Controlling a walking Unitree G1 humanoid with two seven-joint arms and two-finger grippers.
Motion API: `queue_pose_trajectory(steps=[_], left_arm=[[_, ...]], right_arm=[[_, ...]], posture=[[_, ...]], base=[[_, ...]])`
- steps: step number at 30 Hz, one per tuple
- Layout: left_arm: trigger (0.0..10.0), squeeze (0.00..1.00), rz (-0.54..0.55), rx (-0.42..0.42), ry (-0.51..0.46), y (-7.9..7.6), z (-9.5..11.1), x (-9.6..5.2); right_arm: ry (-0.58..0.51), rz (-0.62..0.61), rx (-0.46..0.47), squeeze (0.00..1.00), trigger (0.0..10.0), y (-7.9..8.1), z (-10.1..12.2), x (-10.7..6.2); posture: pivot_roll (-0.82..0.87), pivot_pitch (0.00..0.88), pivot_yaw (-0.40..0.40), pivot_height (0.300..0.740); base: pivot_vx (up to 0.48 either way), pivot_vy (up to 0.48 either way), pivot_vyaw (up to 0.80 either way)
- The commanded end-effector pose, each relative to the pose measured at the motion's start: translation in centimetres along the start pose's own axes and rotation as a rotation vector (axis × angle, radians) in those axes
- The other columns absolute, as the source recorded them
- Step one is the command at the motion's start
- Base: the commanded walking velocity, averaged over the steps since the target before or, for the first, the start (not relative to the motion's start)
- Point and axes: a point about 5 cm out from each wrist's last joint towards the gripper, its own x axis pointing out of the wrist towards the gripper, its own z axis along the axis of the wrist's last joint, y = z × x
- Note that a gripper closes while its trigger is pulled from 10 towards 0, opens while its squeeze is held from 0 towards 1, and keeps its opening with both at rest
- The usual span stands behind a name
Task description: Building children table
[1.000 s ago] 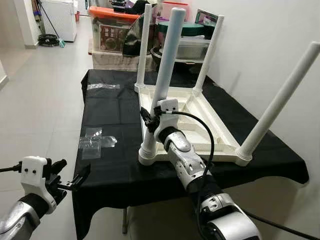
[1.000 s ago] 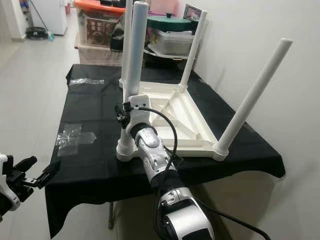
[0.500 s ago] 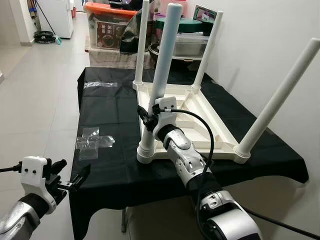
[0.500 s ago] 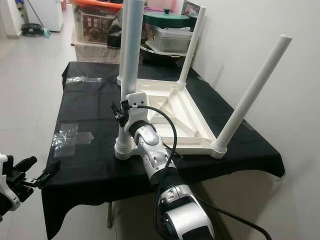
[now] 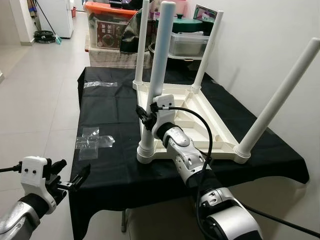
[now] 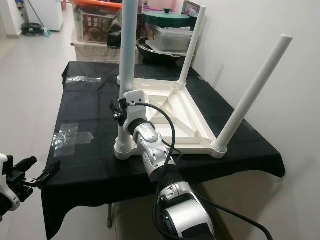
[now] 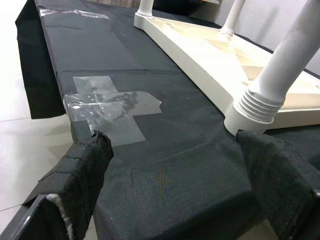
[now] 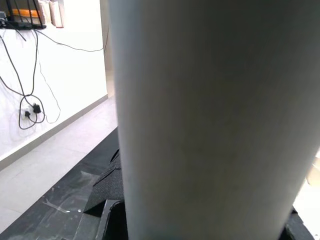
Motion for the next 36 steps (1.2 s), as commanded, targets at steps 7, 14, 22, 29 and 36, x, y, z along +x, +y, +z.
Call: queue_pose_trajectory(steps=[7,14,22,29,36], left_arm=[[10.0,0.0,-0.013,-0.008,0.006,-0.3,-0.37,0.22],[10.0,0.0,-0.013,-0.007,0.005,-0.28,-0.38,0.24],[10.0,0.0,-0.013,-0.008,0.007,-0.26,-0.42,0.26],[10.0,0.0,-0.015,-0.009,0.008,-0.3,-0.47,0.32],[10.0,0.0,-0.016,-0.008,0.009,-0.31,-0.47,0.35]], right_arm=[[0.279,-0.058,0.015,0.0,10.0,-1.44,-5.96,-1.91],[0.275,-0.057,0.025,0.0,10.0,-1.46,-5.66,-1.8],[0.273,-0.06,0.04,0.0,10.0,-1.55,-5.35,-1.71],[0.264,-0.06,0.057,0.0,10.0,-1.45,-5.0,-1.62],[0.259,-0.07,0.062,0.0,10.0,-1.52,-5.04,-1.69]], posture=[[0.12,0.0,-0.143,0.74],[0.12,0.0,-0.142,0.74],[0.12,0.0,-0.142,0.74],[0.12,0.0,-0.14,0.74],[0.12,0.0,-0.14,0.74]], base=[[0.0,0.0,0.0],[0.0,0.0,0.0],[0.0,0.0,0.0],[0.0,0.0,0.0],[0.0,0.0,0.0]])
